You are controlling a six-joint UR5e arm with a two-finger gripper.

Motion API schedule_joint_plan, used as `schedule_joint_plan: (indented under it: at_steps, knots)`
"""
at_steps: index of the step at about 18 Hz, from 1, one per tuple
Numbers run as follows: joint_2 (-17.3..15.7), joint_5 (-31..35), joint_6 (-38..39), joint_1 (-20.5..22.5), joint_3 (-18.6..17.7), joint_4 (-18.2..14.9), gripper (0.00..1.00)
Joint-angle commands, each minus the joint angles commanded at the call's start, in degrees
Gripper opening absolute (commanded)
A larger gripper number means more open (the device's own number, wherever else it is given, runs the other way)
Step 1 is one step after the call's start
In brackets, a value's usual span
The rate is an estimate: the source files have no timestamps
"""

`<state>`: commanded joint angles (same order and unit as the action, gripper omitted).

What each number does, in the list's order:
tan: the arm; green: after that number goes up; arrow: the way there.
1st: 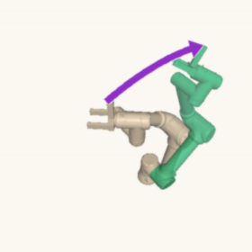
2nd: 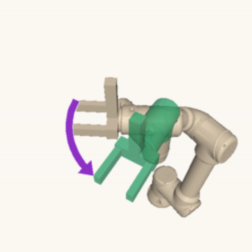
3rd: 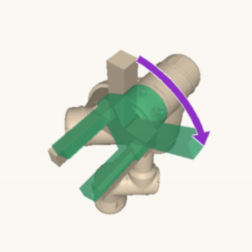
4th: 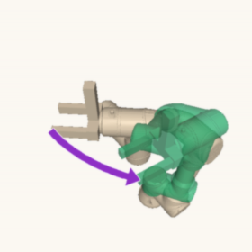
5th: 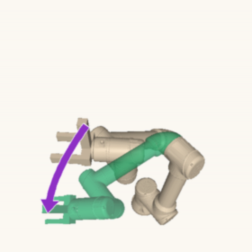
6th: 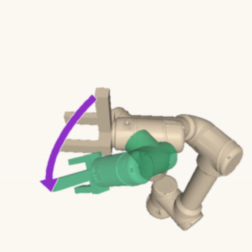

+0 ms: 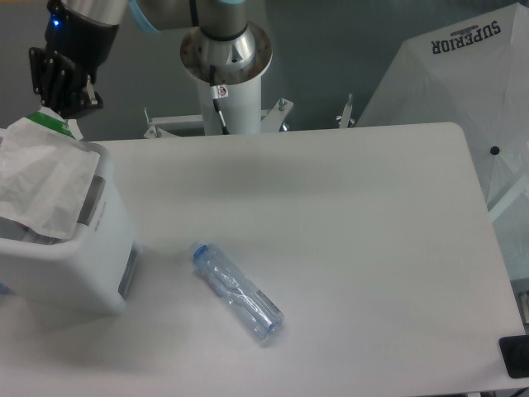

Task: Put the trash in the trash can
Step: 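Open the gripper to drop the bag into the bin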

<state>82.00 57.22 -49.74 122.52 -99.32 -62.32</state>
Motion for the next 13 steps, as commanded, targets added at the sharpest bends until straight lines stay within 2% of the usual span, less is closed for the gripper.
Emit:
schedule_joint_plan:
  at_steps: [3, 4, 13]
  knots:
    - [0.26, 0.0, 0.09, 0.0, 0.09, 0.09, 0.93]
    - [0.26, 0.09, 0.17, 0.0, 0.0, 0.09, 1.0]
    - [0.17, 0.18, 0.61, 0.09, 0.44, -0.09, 1.0]
